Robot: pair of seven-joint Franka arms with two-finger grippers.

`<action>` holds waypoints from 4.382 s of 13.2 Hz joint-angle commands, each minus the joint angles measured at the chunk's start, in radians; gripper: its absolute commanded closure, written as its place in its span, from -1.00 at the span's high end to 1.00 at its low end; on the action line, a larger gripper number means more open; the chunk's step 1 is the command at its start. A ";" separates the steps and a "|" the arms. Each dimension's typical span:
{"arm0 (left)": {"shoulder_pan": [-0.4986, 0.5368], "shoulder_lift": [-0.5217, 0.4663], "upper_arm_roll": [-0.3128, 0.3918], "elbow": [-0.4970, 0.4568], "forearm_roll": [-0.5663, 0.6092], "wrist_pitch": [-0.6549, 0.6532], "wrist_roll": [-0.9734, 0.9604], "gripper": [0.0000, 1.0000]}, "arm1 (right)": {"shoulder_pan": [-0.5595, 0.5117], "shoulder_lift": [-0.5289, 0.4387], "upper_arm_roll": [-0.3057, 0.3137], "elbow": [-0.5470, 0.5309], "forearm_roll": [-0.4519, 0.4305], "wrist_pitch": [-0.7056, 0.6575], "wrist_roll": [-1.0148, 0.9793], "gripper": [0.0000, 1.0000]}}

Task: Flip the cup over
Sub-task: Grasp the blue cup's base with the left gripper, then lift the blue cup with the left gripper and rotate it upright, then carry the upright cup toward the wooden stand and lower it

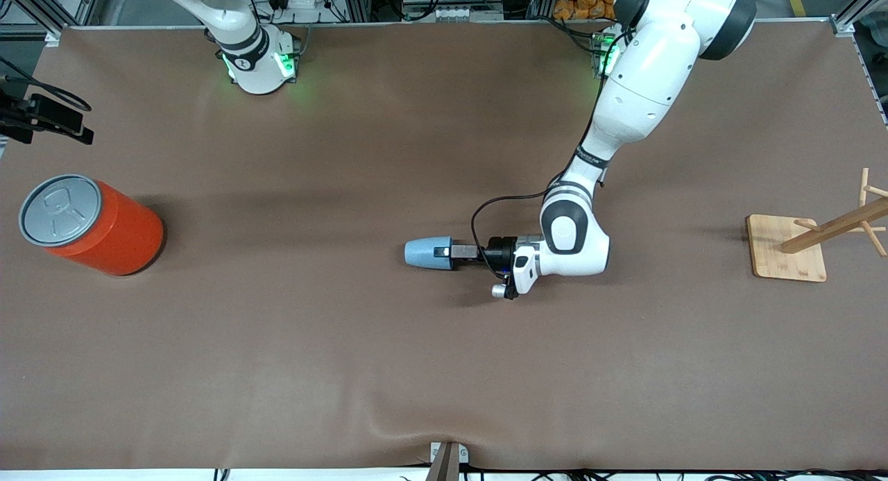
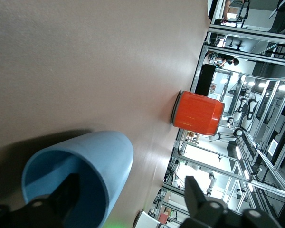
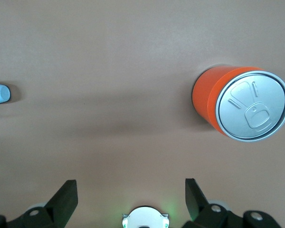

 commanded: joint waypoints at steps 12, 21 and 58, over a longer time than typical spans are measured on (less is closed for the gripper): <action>-0.021 -0.002 0.014 0.038 -0.017 0.027 -0.031 -1.00 | -0.018 -0.006 0.014 0.002 -0.006 0.006 -0.018 1.00; 0.008 -0.117 0.019 0.109 0.392 0.027 -0.370 -1.00 | -0.002 0.000 0.017 -0.001 -0.011 0.031 -0.018 1.00; 0.336 -0.586 0.016 -0.480 1.766 0.223 -0.823 0.99 | -0.041 0.006 0.014 0.005 0.005 0.023 -0.017 1.00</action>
